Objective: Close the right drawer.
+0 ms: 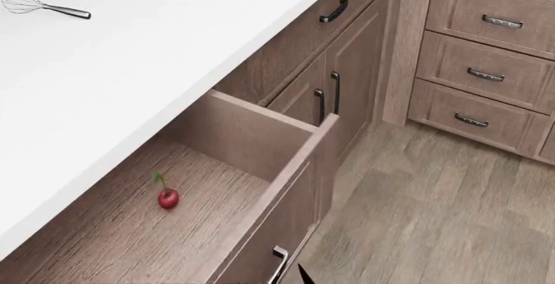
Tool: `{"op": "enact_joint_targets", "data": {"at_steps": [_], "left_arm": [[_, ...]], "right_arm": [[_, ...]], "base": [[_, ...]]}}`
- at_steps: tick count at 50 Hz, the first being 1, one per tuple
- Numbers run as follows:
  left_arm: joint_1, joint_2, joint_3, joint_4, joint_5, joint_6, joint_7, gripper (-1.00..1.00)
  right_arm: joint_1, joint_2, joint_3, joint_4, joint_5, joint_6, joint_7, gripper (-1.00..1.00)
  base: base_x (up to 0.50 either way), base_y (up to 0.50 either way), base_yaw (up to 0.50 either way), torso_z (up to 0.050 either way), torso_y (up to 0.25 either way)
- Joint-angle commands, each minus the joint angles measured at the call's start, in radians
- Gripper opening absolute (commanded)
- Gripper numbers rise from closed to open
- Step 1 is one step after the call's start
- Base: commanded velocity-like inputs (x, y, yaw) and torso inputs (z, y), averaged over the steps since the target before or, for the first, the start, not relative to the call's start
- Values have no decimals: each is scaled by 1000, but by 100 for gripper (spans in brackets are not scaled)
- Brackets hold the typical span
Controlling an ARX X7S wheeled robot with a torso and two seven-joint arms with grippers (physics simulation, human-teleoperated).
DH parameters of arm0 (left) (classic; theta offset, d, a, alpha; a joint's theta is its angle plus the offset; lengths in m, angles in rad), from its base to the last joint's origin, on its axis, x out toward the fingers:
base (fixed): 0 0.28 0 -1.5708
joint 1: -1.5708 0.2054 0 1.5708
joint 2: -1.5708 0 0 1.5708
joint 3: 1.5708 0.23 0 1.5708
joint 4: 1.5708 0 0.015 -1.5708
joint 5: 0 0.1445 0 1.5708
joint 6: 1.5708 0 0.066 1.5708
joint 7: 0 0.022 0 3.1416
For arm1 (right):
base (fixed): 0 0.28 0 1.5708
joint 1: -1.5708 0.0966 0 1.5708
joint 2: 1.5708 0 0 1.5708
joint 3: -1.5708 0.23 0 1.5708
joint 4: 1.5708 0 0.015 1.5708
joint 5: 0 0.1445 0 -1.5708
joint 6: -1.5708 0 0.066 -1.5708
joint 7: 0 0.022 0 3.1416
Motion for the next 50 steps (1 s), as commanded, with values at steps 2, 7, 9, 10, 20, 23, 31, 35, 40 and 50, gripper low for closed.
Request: {"op": "enact_joint_targets", "data": {"at_steps": [2,7,9,10,20,23,31,35,40,50], "left_arm": [[26,-50,-25,-13,1,14,-89,100],[20,-73,-18,-13,0,11,-120,100],[20,-79,-15,-11,3,11,-130,100],[20,-81,-13,-12,5,11,-134,100],[14,-109,6,-15,17,3,-183,100],[9,-112,12,-17,16,5,-189,100],[1,-122,19,-21,12,9,-202,100],[-1,-126,20,-27,10,9,-208,100],[-3,-130,21,-34,6,13,-218,100],[-14,-131,27,-39,-1,11,-217,100]], "right_arm": [[54,-21,-127,35,22,-4,-11,100],[75,-19,-163,45,45,-2,1,100],[79,-16,-174,34,52,6,4,100],[80,-15,-179,34,55,7,6,100],[110,-17,-230,73,95,-18,22,100],[113,-14,-243,78,104,-22,29,100],[139,-16,-271,107,131,-34,40,100],[153,-20,-290,124,146,-43,45,100],[168,-21,-315,142,168,-56,52,100],[186,-6,-350,109,196,-39,70,100]], "base": [[0,0,0,0,0],[0,0,0,0,0],[0,0,0,0,0],[0,0,0,0,0],[0,0,0,0,1],[0,0,0,0,0],[0,0,0,0,0],[0,0,0,0,0],[0,0,0,0,2],[0,0,0,0,1]]}}
